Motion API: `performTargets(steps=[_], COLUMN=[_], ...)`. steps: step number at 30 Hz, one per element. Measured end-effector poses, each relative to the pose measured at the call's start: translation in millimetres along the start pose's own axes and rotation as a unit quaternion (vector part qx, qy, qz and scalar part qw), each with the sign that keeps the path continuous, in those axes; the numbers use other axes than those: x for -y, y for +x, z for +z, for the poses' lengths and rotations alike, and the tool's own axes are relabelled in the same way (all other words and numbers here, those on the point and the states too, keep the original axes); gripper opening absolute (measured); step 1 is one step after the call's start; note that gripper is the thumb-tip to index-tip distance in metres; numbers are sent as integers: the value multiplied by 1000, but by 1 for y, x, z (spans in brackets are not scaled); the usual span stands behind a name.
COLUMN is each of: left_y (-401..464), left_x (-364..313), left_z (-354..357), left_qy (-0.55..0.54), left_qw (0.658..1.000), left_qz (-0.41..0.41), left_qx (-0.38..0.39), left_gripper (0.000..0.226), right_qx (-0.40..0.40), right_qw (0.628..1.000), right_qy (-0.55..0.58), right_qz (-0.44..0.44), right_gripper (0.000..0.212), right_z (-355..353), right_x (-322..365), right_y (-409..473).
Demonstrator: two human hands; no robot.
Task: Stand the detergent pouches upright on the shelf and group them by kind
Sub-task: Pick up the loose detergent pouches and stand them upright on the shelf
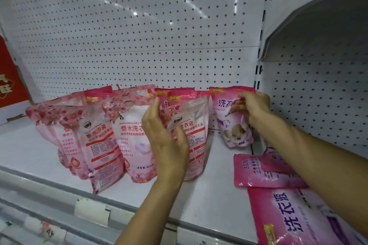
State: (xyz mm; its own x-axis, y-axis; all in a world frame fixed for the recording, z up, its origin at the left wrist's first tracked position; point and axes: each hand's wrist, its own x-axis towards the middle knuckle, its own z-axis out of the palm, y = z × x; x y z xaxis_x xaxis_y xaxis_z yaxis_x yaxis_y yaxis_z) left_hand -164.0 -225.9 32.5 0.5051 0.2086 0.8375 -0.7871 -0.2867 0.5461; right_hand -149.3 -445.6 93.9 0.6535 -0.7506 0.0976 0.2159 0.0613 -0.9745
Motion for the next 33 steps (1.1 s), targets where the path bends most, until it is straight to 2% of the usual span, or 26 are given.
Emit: performTargets(steps=[2, 3, 4, 5, 6, 8, 10, 11, 13, 15, 17, 18, 21, 22, 26, 27, 28, 30, 32, 33], left_y=[5, 2, -3, -10, -18, -31, -35, -34, -33, -36, -39, -41, -41, -38, -28, -29, -31, -38, -39, -37], left_x=[-6, -11, -19, -29, -39, -55, -62, -64, -65, -62, -60, -59, -54, -52, -46, -45, -42, -32, -19, -11], left_z=[-4, -4, -2, 0, 3, 13, 26, 32, 43, 49, 46, 43, 35, 33, 21, 19, 16, 11, 2, -3], left_qy=[34, 19, -20, -74, -126, -171, -184, -210, -293, -335, -335, -332, -341, -335, -305, -288, -255, -130, -10, 36], left_qw=[990, 980, 973, 970, 965, 943, 909, 884, 830, 820, 827, 827, 807, 802, 777, 784, 805, 885, 959, 977], left_qz=[136, 192, 211, 179, 100, -89, -218, -266, -332, -338, -324, -321, -311, -306, -316, -313, -296, -200, -42, 39], left_qx=[9, 38, 88, 149, 208, 272, 303, 322, 339, 318, 315, 321, 369, 389, 450, 451, 446, 399, 280, 207], left_gripper=[68, 62, 56, 53, 55, 77, 104, 107, 82, 47, 25, 20, 19, 19, 28, 35, 45, 62, 63, 60], right_qx=[-1, 3, 8, 13, 18, 26, 36, 45, 73, 102, 112, 123, 172, 163, 96, 94, 92, 78, 40, 18], right_qw=[1000, 999, 999, 998, 997, 995, 992, 991, 990, 994, 987, 982, 972, 973, 976, 975, 975, 980, 985, 983], right_qy=[28, 40, 49, 58, 71, 100, 120, 127, 117, 28, -89, -126, -158, -162, -157, -155, -152, -131, -98, -102], right_qz=[8, 8, 4, 1, -1, 2, 6, 7, 9, -26, -72, -67, -19, -34, -118, -128, -132, -129, -135, -151], right_gripper=[5, 3, 3, 5, 8, 14, 17, 18, 18, 13, 15, 21, 44, 42, 10, 5, 2, 5, 11, 13], right_z=[-9, -14, -18, -22, -26, -34, -41, -44, -51, -59, -68, -73, -76, -75, -64, -60, -55, -43, -26, -18], right_x=[7, 11, 15, 19, 24, 36, 48, 53, 60, 62, 58, 54, 47, 48, 49, 46, 42, 36, 32, 32], right_y=[-9, -15, -20, -25, -30, -43, -56, -63, -74, -81, -83, -85, -86, -82, -71, -70, -68, -63, -55, -50])
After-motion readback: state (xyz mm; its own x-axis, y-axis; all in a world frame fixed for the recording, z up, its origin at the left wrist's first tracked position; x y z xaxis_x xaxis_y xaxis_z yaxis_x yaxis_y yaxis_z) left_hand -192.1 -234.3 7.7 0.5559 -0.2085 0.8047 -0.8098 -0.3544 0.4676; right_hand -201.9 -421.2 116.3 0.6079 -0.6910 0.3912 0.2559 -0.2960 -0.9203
